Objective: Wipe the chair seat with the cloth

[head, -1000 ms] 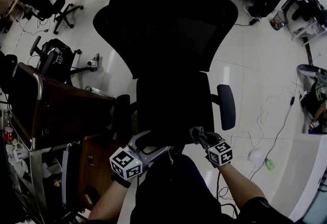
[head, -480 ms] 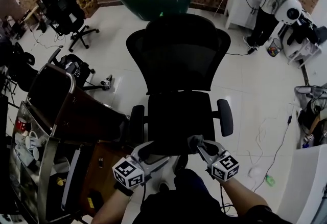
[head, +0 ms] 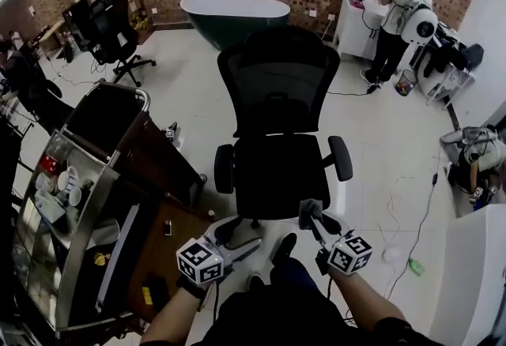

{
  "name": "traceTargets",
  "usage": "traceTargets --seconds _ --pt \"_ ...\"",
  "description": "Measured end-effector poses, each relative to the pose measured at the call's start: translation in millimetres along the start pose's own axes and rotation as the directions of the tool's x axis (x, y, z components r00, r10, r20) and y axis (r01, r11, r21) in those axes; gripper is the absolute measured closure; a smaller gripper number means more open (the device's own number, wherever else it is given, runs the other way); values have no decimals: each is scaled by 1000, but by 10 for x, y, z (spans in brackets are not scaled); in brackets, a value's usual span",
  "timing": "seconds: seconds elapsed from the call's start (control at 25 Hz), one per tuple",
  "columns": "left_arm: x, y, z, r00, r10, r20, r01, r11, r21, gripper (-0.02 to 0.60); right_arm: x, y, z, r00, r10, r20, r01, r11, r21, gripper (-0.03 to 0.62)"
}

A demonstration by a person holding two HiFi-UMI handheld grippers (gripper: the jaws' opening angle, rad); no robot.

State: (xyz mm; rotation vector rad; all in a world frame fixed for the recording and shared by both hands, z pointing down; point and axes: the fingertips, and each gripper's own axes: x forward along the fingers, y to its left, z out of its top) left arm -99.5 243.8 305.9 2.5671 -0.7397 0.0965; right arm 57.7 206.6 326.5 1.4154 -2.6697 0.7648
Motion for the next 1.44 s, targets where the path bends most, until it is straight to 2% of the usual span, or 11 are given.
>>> traceTargets --seconds 0.16,0.44,0.8,1.08,1.44 --pt "-259 -409 -94 1000 -26 7 26 1000 -10 210 -408 312 22 1000 0 16 1 1000 -28 545" --pt "-359 -839 -192 999 -32 34 32 999 -1 212 -924 484 78 999 15 40 -12 997 -74 545" --pt "-215 -1115 -125 993 47 106 -47 999 -2 212 -1465 345 181 997 66 49 -60 992 -111 546" --pt "-110 -1337 -68 990 72 125 -75 997 20 212 -1732 175 207 995 87 48 -82 990 -111 546" --pt "-36 -1540 -2 988 78 135 -85 995 43 212 -1820 199 347 989 135 52 -127 982 -139 546"
